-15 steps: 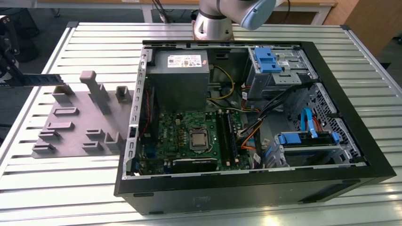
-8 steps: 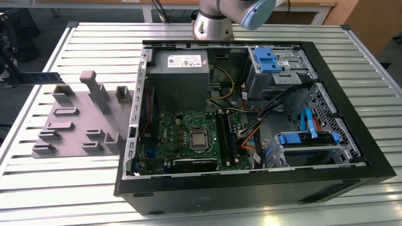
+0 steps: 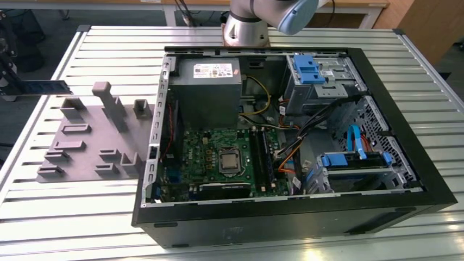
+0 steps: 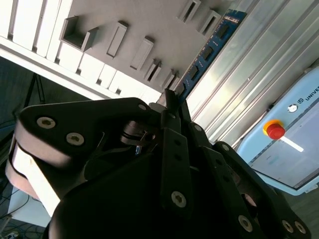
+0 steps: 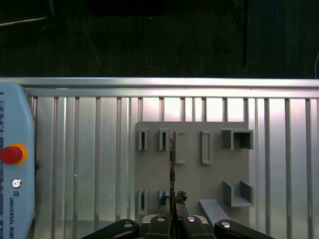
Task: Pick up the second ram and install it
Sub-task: 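Pick up the second ram and move it above second insertion slot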
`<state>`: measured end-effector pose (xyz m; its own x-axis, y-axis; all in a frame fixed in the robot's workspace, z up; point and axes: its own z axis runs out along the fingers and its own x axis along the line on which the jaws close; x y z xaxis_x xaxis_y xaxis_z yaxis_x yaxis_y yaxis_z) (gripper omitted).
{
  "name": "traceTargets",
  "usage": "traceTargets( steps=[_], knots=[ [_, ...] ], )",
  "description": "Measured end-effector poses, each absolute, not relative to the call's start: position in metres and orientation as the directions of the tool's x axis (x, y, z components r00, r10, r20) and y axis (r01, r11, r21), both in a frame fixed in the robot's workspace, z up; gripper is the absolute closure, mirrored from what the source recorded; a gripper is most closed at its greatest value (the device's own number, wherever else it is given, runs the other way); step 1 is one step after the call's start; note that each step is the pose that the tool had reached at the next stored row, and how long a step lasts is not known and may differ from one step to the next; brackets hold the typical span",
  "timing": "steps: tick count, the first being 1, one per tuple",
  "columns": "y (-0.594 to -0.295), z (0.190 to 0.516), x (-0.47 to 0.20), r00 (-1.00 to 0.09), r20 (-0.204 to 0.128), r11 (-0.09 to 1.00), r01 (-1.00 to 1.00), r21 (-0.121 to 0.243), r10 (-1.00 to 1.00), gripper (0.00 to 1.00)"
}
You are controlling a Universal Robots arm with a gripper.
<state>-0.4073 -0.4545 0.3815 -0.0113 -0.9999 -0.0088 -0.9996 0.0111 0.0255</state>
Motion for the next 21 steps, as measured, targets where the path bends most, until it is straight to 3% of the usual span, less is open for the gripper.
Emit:
traceTargets(
  steps=[21],
  knots=[
    [-0.454,0.395,-0.407,-0.011,-0.009,0.011,-1.000,0.026,-1.000,0.86]
  ],
)
